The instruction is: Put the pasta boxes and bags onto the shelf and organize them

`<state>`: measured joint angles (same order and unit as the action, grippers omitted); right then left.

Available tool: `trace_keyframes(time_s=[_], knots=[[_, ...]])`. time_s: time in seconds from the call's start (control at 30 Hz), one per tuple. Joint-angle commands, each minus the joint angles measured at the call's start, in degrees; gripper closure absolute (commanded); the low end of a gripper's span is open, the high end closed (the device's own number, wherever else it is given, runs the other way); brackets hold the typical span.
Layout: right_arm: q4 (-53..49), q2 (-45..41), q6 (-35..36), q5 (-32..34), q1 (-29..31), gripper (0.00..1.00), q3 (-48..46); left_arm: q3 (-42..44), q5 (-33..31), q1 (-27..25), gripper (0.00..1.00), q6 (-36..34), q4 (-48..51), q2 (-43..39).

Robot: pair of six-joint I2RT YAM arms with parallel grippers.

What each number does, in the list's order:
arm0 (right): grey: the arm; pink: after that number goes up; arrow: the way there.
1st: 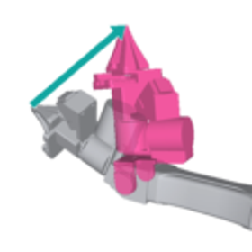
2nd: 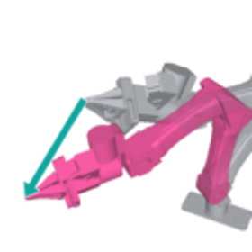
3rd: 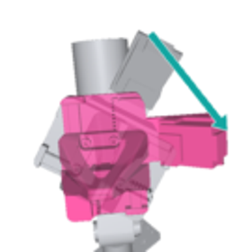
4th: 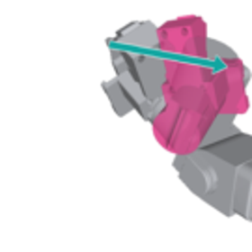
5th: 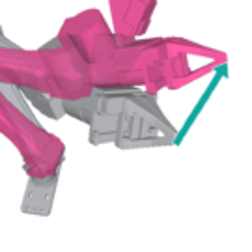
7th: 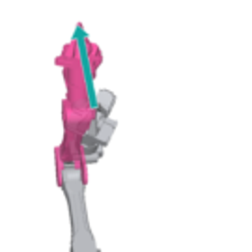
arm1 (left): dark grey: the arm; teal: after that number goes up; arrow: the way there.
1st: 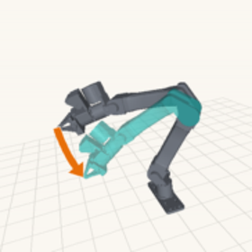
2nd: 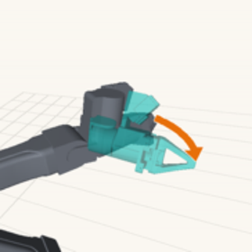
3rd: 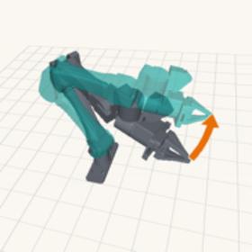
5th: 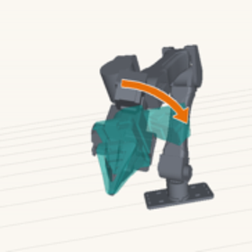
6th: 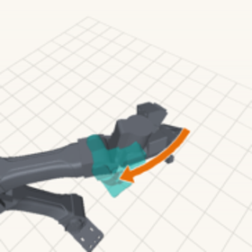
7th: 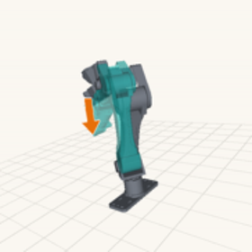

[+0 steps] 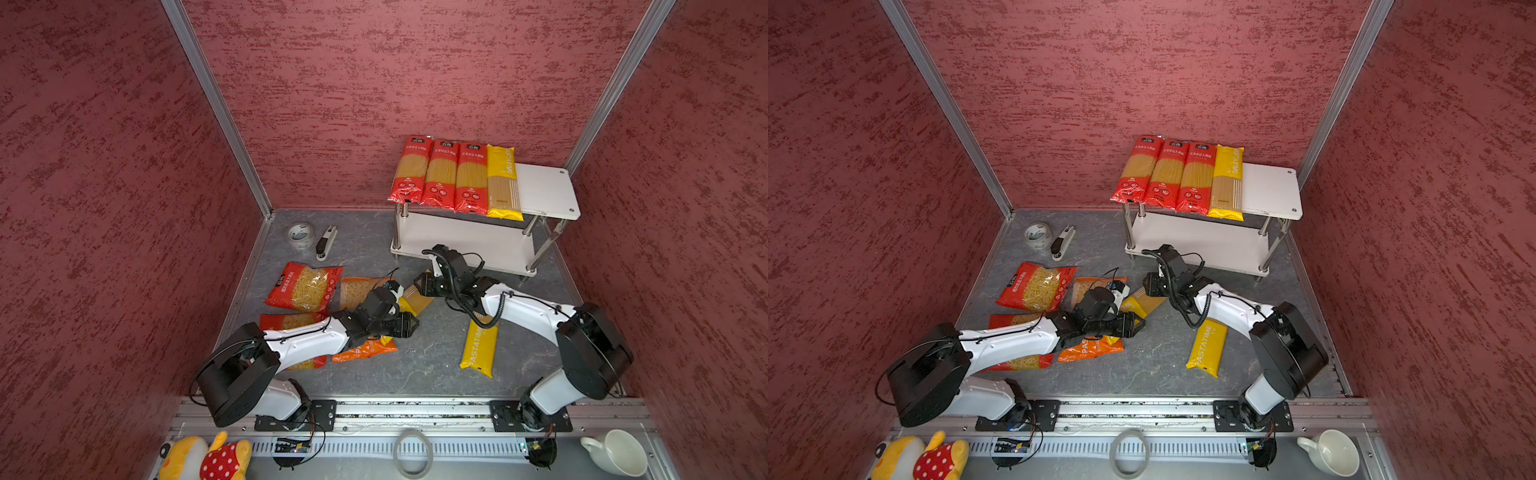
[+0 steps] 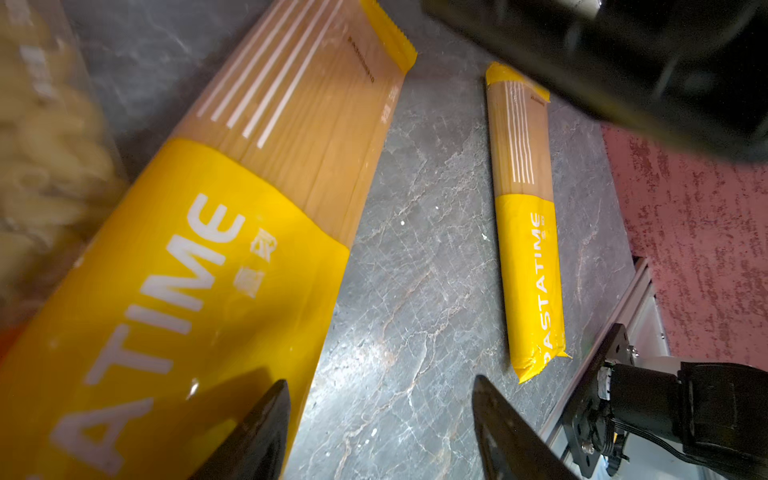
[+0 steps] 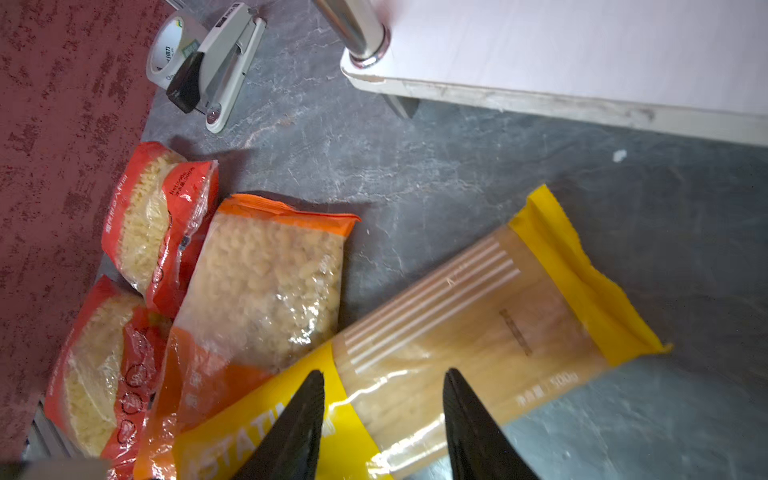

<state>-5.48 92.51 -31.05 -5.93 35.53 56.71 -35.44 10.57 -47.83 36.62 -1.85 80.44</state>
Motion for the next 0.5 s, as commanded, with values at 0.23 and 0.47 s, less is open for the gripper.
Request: trace_keyframes(time_s=[0.23, 0.47], knots=[[4.1, 16.9, 1.6, -0.3, -0.2, 0.52, 12.6, 3.5, -0.4, -3.8, 0.31, 8.9, -10.2, 1.8], [0.9, 20.0, 4.5, -0.3, -0.6, 0.52, 12.1, 0.2, 0.8, -6.3, 0.31, 8.3, -10.4, 7.6]])
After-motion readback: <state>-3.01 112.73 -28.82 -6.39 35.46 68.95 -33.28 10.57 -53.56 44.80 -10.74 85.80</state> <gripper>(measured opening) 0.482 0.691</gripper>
